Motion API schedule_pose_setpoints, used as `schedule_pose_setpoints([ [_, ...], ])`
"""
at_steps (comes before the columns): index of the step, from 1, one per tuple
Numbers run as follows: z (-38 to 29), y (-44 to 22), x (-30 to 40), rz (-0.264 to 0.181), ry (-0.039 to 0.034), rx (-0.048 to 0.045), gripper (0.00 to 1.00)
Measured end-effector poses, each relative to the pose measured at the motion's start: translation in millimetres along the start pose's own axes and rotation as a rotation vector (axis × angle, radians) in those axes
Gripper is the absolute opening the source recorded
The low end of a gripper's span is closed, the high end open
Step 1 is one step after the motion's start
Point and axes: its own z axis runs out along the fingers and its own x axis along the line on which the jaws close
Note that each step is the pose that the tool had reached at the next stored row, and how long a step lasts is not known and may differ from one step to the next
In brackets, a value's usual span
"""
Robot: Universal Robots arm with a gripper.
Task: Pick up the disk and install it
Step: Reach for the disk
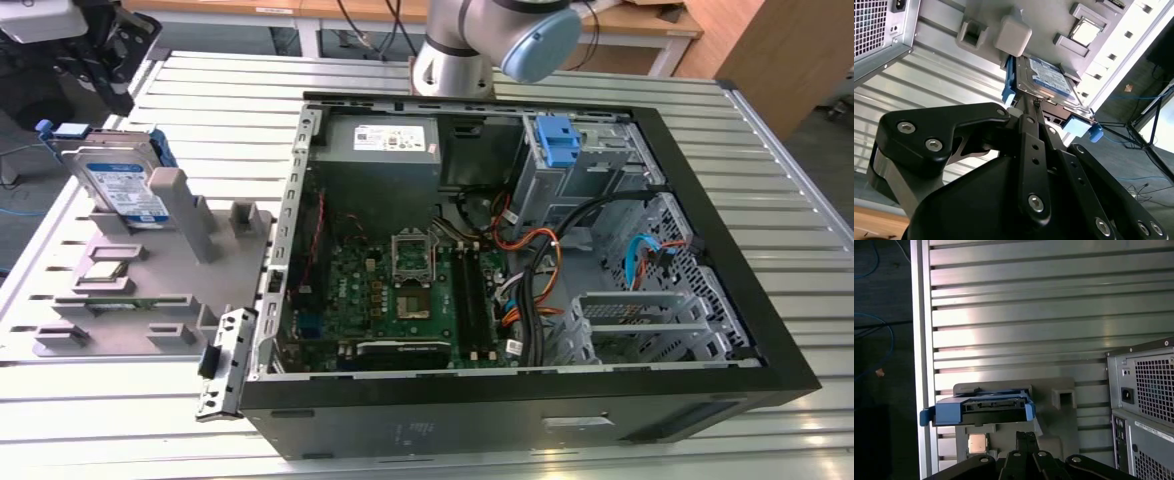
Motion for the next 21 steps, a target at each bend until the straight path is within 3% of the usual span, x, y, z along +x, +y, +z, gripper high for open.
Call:
schedule_pose_setpoints([
  [11, 3.5, -1.8, 28.8, 0.0, 0.0, 0.0, 0.11],
  [16, 5.7, -2.1, 35.6, 0.0, -0.0003, -0.0014, 0.11],
  [21, 8.0, -2.3, 37.0, -0.002, 0.0022, -0.0274, 0.11],
])
